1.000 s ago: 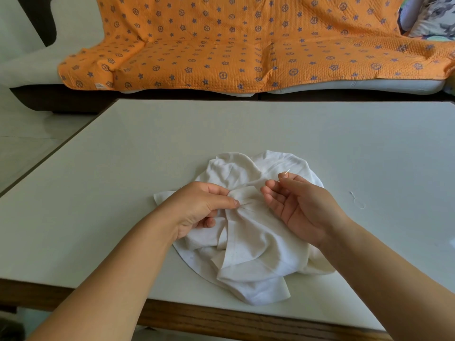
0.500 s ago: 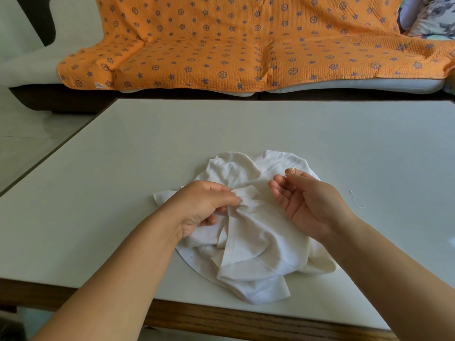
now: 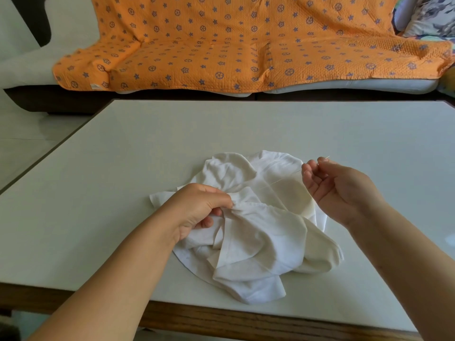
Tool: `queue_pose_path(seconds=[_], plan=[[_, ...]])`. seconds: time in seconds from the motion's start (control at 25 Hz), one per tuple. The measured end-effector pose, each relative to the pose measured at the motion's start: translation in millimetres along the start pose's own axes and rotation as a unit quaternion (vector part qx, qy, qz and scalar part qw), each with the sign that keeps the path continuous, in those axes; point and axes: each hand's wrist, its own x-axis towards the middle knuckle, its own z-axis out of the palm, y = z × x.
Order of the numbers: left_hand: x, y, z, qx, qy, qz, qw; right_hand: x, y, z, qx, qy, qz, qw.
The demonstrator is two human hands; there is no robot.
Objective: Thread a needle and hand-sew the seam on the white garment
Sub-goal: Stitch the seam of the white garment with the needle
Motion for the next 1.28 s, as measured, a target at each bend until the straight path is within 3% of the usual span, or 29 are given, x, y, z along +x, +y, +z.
queue_pose_path(seconds=[0.12,0.28,0.32,0.4,0.48,0.56,0.64,0.72,0.8,0.88,1.04,1.28], plan=[[-9.0,4.2,1.9,-0.007,0.015,0.014,1.0,-1.6,6.5,0.3,-0.007,0.02,0.002,1.0],[-18.2,13.8,-3.0,0.107,0.151,0.118,0.976,-19.8,13.4,22.1,-0.003,-0.023,0.003,1.0],[-21.3,18.5,-0.8,0.08,0.117,0.106,0.984,-27.7,15.0,29.8,-0.009,-0.048,0.005,0.999],[-29.1,27.2,10.2,-0.08,-0.072,-0.004,0.994,-45.5,21.3,44.2,-0.029,-0.112,0.023,0.993],[-30.4,27.1,19.3,-0.25,-0.22,-0.09,0.939,-63.2,28.1,52.7,-0.063,-0.181,0.065,0.979],[-25.6,24.5,18.8,-0.333,-0.238,-0.094,0.908,-74.4,32.4,53.3,-0.131,-0.237,0.116,0.956],[-21.2,25.1,11.8,-0.36,-0.191,-0.088,0.909,-74.1,32.3,45.5,-0.219,-0.239,0.144,0.935],[-20.0,24.0,1.9,-0.312,-0.136,-0.069,0.938,-63.1,31.1,35.6,-0.272,-0.181,0.144,0.934],[-21.4,20.0,-5.6,-0.192,-0.086,-0.027,0.977,-49.5,30.7,29.6,-0.293,-0.119,0.123,0.941],[-26.4,17.8,-8.2,-0.076,-0.057,0.032,0.995,-39.0,35.3,29.7,-0.353,-0.083,0.06,0.93],[-34.6,19.2,-8.0,0.049,-0.022,0.109,0.993,-35.3,57.3,41.7,-0.532,-0.106,-0.129,0.83],[-38.2,23.1,-9.6,0.083,-0.025,0.127,0.988,-35.4,73.7,34.9,-0.625,-0.157,-0.253,0.722]])
